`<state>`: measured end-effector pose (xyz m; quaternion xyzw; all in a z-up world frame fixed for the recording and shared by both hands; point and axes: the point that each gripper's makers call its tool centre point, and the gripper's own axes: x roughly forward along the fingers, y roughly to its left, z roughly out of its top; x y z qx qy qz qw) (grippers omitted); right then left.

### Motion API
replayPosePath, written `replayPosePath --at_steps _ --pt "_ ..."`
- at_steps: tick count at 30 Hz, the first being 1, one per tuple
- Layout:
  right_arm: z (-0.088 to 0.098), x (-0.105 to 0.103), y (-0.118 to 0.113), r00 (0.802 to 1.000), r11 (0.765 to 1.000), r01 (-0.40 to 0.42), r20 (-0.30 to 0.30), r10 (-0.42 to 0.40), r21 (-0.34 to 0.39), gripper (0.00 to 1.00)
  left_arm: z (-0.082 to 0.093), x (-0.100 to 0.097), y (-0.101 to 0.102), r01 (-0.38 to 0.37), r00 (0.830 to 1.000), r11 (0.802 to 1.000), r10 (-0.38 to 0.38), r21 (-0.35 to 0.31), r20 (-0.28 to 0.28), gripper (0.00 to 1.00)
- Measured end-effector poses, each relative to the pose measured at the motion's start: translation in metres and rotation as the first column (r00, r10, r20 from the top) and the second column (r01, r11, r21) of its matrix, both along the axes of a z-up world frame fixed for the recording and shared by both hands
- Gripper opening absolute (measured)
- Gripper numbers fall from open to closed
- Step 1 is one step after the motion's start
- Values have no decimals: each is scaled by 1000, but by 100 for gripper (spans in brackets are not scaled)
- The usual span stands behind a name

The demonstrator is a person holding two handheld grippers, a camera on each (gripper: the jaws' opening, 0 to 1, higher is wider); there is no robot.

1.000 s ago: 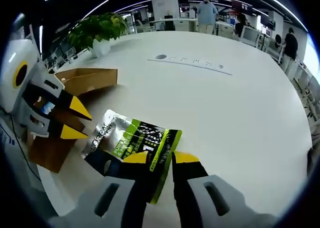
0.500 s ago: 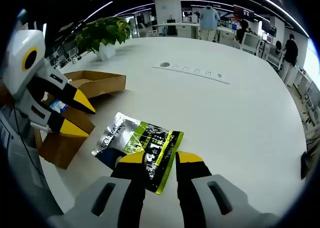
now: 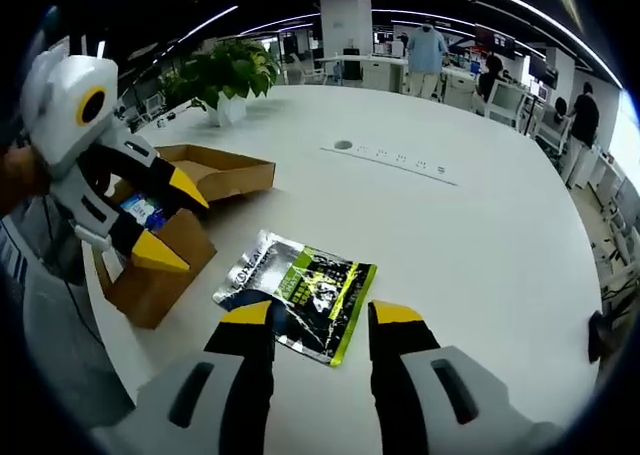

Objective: Operate the shoe box by opening the lid, removing the specified soft item, and placing it in the target area until the item is outside and the box remains undamaged.

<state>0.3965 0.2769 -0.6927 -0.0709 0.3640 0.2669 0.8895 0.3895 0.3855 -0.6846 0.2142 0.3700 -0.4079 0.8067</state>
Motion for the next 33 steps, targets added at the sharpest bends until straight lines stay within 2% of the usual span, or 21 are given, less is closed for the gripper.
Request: replayPosePath --at_steps 7,14,19,33 --pt "21 -13 10 999 999 -38 16 38 10 41 16 -8 9 -20 1000 998 20 -67 2 44" --pt "40 -21 20 997 998 -61 45 60 12 45 23 -15 24 -43 999 995 43 -87 5 49" --pt "55 -28 35 995 996 -89 58 87 22 47 37 -18 37 -68 997 990 71 -127 19 53" --pt "73 -46 79 985 985 -165 69 161 53 50 56 -32 85 -140 988 975 148 -175 38 65"
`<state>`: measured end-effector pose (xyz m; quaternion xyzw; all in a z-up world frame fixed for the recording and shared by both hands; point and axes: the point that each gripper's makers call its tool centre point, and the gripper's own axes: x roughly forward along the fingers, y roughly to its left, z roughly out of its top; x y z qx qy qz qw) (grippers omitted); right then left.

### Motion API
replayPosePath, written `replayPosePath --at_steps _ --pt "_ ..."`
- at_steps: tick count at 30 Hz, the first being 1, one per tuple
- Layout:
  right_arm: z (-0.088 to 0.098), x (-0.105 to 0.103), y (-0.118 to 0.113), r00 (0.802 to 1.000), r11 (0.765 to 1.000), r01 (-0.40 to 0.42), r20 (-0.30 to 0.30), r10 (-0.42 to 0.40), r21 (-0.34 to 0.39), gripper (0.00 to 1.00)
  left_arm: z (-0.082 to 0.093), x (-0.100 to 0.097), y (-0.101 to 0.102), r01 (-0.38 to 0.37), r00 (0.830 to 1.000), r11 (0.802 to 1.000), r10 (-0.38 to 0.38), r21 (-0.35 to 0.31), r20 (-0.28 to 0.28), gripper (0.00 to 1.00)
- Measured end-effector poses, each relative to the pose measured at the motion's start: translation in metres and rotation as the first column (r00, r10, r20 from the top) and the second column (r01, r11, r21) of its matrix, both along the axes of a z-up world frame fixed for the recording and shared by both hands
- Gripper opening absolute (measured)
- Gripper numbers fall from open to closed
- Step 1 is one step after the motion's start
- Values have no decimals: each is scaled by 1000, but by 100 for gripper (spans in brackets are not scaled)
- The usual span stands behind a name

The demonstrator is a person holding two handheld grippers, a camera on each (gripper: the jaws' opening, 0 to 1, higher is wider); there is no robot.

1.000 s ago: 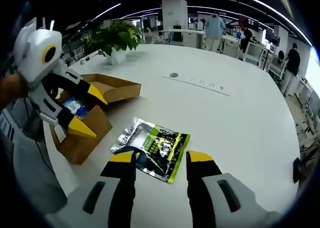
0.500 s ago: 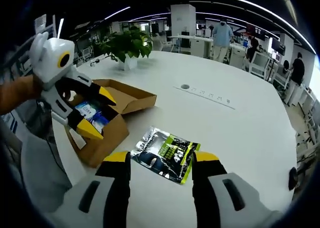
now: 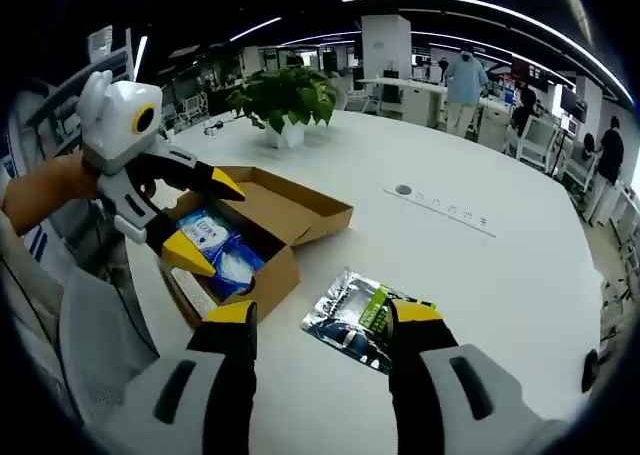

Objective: Operate the shoe box by opening the lid, removing the specified soft item, and placing it in the target area until the item is outside and the box remains undamaged.

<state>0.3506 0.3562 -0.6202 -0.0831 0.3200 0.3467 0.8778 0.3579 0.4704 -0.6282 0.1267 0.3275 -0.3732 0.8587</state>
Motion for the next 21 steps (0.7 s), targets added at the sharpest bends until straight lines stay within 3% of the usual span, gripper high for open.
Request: replayPosePath --at_steps 11,21 --pt "3 -11 35 999 998 -51 -4 51 34 51 6 -16 45 -64 998 997 64 -34 19 76" --pt "-1 -19 69 995 993 -95 -9 96 67 51 11 -21 83 -147 988 987 150 -66 43 79"
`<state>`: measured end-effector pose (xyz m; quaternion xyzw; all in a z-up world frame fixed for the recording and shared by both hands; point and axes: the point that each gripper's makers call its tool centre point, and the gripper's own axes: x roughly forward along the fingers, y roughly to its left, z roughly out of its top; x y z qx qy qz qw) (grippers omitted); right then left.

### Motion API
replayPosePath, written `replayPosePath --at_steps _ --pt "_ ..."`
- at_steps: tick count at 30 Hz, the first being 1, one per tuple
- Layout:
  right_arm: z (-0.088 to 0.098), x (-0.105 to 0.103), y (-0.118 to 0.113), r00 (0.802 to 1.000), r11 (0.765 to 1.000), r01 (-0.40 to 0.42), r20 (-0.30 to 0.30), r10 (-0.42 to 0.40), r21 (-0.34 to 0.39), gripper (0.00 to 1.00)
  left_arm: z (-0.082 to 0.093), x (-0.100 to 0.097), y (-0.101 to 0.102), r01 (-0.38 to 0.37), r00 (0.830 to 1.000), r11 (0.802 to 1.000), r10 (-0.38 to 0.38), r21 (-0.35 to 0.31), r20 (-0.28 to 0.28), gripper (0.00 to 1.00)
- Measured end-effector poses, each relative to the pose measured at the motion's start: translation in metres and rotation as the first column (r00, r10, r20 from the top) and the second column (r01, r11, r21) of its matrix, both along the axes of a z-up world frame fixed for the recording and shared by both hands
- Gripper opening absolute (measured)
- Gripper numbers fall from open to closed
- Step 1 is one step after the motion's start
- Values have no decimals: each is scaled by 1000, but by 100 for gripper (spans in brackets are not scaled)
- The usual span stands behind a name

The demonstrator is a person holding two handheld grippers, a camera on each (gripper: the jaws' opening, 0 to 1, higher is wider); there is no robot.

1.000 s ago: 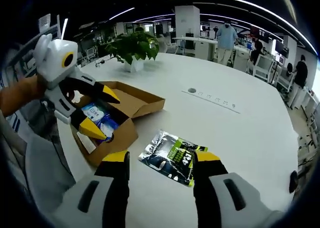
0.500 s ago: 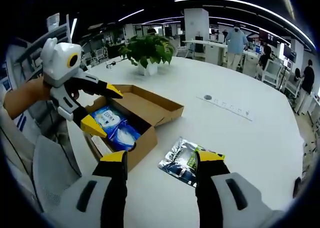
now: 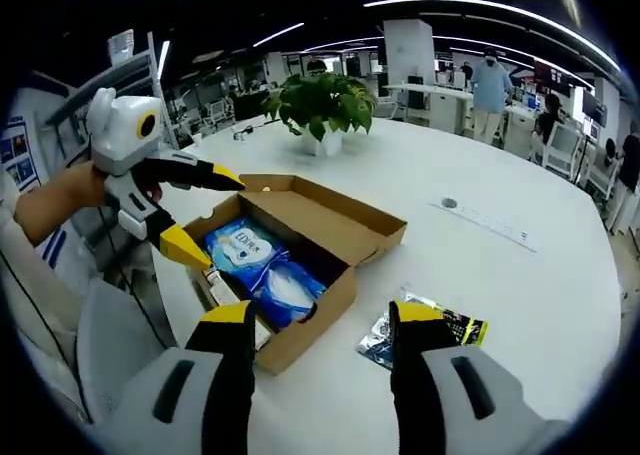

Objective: Operate the shoe box by opening the lid, removing the specified soft item, and placing it in the target area until the item is outside and the box remains undamaged.

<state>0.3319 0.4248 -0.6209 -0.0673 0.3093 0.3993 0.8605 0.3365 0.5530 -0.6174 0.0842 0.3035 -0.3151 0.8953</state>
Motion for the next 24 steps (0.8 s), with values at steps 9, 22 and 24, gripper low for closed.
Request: replayPosePath --at_steps 9,22,24 --pt "-7 -3 29 999 999 -42 0 42 24 50 -4 -12 38 -71 997 997 70 18 15 79" --pt "-26 -6 68 994 994 -105 -13 105 30 46 -15 -26 84 -163 987 986 163 32 4 77" --pt "-29 -5 73 994 994 -109 -14 110 30 45 -17 -27 91 -178 984 983 178 40 7 75"
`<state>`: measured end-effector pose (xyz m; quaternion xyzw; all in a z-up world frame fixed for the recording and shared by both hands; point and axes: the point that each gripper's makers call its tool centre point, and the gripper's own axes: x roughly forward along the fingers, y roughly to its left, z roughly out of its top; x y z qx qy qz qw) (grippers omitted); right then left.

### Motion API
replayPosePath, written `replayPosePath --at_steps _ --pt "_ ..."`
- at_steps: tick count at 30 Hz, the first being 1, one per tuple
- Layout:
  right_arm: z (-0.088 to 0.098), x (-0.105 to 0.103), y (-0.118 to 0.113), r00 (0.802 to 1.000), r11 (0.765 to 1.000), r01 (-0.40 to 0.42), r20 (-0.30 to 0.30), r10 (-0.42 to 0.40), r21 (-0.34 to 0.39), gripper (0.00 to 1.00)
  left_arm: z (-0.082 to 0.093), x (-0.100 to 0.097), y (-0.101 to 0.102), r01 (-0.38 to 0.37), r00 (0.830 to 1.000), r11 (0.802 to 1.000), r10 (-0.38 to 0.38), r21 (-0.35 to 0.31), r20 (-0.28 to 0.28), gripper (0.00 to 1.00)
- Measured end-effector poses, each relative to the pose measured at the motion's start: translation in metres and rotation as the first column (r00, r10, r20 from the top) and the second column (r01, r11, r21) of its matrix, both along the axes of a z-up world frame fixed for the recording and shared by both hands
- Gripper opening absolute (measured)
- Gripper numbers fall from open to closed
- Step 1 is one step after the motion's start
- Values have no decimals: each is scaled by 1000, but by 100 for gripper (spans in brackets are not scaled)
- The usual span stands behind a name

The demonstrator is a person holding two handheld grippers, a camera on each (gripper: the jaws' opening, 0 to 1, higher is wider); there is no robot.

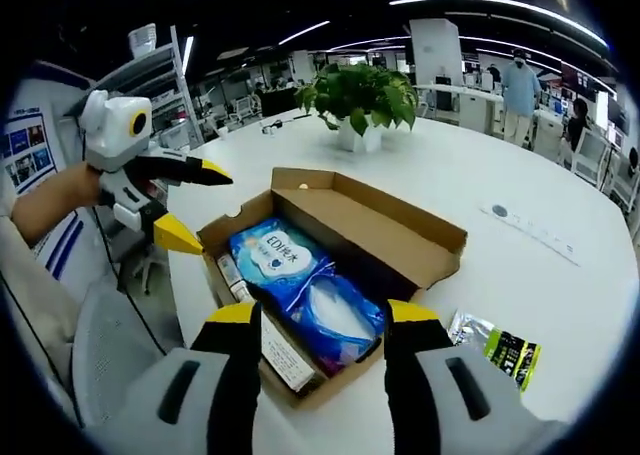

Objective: Operate the shoe box by opening the lid, removing the specified soft item, and placing it in the target area until the item is outside and the box remains undamaged.

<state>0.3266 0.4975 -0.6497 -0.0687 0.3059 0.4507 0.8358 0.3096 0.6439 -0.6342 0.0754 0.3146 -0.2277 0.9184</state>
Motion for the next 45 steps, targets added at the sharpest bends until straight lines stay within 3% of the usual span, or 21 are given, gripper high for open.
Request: replayPosePath --at_steps 5,12,24,35,45 --pt "-8 1 13 1000 1000 -16 -14 16 -2 44 -5 -5 17 -48 999 999 48 2 -10 65" --pt "-23 1 29 999 999 -38 -38 37 -18 41 -24 -13 42 -118 992 993 119 24 -51 60" --pt "-41 6 53 995 998 -51 -82 50 -20 33 -55 -29 76 -248 958 967 254 61 -131 35" --pt "-62 11 73 989 997 -66 -132 62 -28 27 -72 -35 86 -337 924 941 333 11 -190 18" --pt "-76 21 87 986 998 -55 -161 48 -42 24 -76 -33 93 -370 911 929 362 -3 -199 7"
